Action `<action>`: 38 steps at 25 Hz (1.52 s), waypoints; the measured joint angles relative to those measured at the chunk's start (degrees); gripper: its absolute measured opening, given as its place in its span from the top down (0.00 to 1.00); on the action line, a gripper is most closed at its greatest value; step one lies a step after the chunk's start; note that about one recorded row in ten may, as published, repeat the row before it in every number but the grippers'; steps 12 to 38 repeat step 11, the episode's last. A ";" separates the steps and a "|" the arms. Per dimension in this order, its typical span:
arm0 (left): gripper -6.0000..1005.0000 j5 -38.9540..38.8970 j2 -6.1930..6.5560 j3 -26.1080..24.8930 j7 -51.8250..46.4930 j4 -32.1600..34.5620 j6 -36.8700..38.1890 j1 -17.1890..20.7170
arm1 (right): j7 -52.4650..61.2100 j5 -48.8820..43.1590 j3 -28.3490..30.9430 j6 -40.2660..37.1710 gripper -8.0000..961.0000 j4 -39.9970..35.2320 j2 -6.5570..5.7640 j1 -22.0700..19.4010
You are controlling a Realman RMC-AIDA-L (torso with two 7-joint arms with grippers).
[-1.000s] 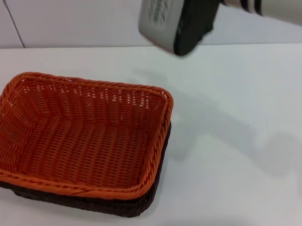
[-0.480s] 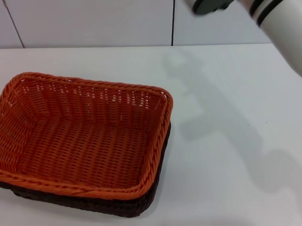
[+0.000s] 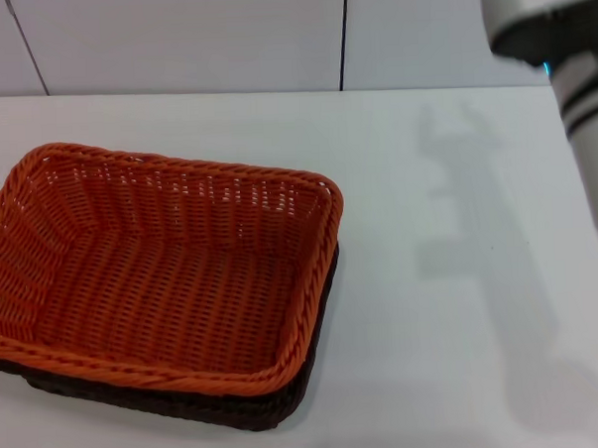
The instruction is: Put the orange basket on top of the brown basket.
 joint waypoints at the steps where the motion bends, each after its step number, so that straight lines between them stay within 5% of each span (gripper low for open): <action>1: 0.20 0.03 0.06 0.00 0.14 -0.01 0.01 0.11 | 0.15 1.14 -1.66 -2.90 0.51 -0.90 0.00 -0.58; 9: 0.20 0.08 0.27 0.62 1.88 -0.03 0.02 0.32 | 17.77 3.93 -9.91 -19.54 0.51 -13.39 0.04 -1.01; 38: 0.20 0.12 0.27 0.65 1.94 -0.03 0.02 0.34 | 21.26 3.95 -9.94 -19.87 0.51 -14.96 0.01 -1.03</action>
